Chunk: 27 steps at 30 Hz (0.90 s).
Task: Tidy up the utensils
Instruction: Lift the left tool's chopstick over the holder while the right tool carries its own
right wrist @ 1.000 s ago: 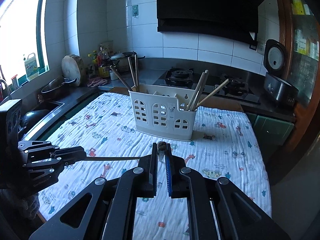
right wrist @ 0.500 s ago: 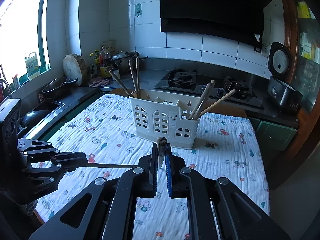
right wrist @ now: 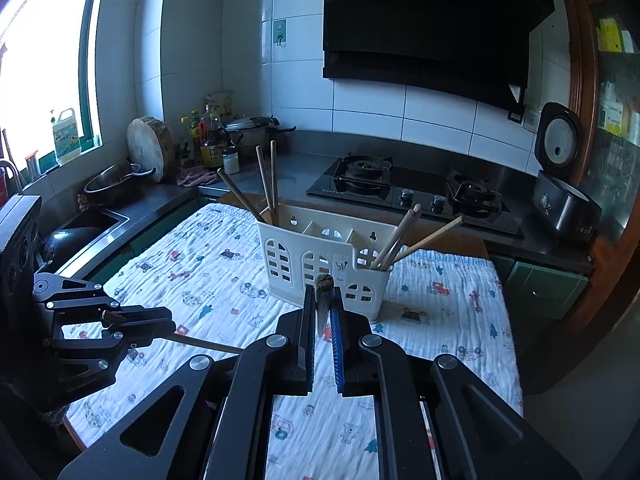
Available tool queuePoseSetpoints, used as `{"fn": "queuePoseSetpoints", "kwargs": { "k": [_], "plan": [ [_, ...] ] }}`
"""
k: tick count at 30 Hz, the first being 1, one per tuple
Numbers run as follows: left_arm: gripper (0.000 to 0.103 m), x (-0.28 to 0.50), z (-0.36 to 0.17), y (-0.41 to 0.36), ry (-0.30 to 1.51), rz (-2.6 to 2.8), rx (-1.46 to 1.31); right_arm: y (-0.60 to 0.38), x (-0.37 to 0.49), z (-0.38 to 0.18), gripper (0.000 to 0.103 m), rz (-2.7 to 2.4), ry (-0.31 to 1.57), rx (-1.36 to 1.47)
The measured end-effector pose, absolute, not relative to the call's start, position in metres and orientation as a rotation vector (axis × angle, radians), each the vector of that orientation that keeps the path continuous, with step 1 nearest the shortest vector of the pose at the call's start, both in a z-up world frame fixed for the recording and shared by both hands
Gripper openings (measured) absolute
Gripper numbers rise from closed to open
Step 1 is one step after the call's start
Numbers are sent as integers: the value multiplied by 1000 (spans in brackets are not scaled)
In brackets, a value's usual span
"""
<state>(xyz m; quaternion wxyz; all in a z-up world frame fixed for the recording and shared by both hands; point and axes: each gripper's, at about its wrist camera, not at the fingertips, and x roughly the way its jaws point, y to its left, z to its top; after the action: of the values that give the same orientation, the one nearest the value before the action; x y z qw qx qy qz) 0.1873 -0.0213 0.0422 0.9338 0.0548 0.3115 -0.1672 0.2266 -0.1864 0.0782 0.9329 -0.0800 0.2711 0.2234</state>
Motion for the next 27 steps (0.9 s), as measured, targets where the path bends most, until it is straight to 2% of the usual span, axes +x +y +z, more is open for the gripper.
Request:
{"fn": "queuePoseSetpoints", "kwargs": {
  "k": [16, 27],
  "plan": [
    [5, 235, 101, -12, 577, -330, 87, -190, 263, 152, 7, 436, 508, -200],
    [5, 275, 177, -6, 437, -304, 59, -192, 297, 175, 7, 410, 516, -207]
  ]
}}
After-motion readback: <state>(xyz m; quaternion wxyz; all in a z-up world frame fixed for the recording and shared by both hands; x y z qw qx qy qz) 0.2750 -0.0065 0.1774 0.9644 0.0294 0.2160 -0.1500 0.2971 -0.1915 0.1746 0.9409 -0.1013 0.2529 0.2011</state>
